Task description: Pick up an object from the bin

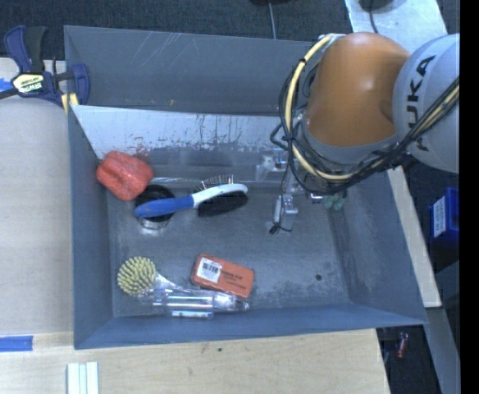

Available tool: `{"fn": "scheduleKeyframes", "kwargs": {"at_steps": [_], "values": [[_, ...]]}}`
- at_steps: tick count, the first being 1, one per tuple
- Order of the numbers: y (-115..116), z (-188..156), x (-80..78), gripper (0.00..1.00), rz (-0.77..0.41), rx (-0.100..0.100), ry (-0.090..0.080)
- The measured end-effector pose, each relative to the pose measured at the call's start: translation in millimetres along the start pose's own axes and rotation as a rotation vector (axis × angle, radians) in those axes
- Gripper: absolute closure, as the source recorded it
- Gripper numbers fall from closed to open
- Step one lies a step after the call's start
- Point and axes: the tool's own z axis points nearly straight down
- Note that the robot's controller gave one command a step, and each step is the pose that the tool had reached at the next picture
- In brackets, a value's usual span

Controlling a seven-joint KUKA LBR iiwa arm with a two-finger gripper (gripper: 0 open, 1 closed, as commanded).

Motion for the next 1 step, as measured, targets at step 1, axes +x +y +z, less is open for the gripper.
{"fn": "scheduleKeyframes", "kwargs": {"at_steps": [1], "values": [[-0.2, -4.7, -1.7, 0.00, 0.001, 0.000, -0.009]]}}
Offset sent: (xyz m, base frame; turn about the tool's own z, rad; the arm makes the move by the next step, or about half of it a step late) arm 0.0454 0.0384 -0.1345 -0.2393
